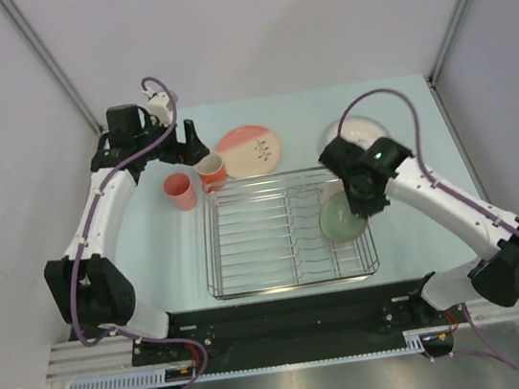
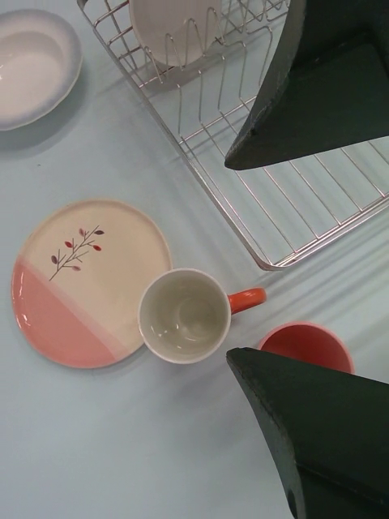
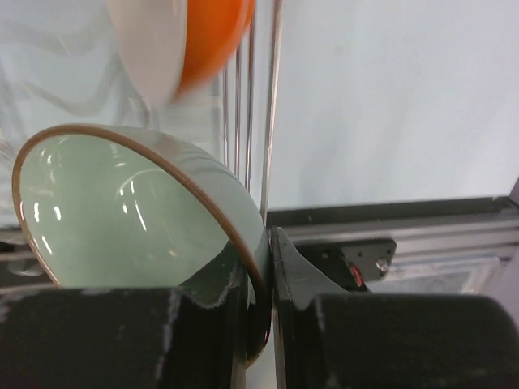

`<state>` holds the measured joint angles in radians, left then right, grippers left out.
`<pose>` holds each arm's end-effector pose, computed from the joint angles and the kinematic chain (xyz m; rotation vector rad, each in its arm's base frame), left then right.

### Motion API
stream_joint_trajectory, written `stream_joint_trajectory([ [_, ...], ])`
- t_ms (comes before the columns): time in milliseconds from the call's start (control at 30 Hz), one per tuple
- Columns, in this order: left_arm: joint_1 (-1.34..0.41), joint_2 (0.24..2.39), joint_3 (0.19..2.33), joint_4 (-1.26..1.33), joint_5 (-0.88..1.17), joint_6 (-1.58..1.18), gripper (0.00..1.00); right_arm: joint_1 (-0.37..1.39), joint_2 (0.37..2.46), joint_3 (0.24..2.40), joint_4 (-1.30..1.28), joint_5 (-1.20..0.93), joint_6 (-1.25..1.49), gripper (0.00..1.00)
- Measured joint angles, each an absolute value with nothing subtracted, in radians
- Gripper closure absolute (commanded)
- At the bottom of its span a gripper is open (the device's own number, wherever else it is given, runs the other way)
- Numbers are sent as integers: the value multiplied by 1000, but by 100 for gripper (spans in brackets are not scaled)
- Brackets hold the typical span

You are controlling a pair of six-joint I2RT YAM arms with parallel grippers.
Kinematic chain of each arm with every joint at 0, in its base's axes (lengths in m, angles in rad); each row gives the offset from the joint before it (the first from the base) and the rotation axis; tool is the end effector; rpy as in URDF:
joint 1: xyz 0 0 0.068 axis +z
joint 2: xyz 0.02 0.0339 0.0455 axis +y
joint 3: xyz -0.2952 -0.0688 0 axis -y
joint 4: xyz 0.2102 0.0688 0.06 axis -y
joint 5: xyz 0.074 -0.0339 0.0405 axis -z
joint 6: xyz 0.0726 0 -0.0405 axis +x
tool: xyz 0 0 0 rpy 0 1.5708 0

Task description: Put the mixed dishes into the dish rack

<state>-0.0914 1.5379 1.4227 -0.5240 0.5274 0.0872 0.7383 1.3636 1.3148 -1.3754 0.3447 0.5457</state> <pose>0.3310 -0.0670 0.3624 0.4822 2.1146 -0.5825 0.1592 0.1117 0.3113 -0.2342 2.7973 -0.2679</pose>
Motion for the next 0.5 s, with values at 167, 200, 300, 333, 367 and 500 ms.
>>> stream_joint_trajectory([
  [167,-91,1491,1423,-529,527,88,3,526,1381,1645,-1360,334,432,100],
  [200,-91,1481,1421,-530,526,88,2,491,1396,1726,-1358,332,402,100],
  [300,-91,1461,1415,-535,522,91,2,455,1448,1877,-1351,282,350,100],
  [333,-91,1454,1414,-538,518,94,2,454,1475,1923,-1360,251,334,100],
  [367,-91,1447,1412,-541,516,97,2,454,1502,1961,-1356,212,323,100],
  [500,-84,1425,1406,-544,500,107,2,438,1575,2028,-1324,62,286,100],
])
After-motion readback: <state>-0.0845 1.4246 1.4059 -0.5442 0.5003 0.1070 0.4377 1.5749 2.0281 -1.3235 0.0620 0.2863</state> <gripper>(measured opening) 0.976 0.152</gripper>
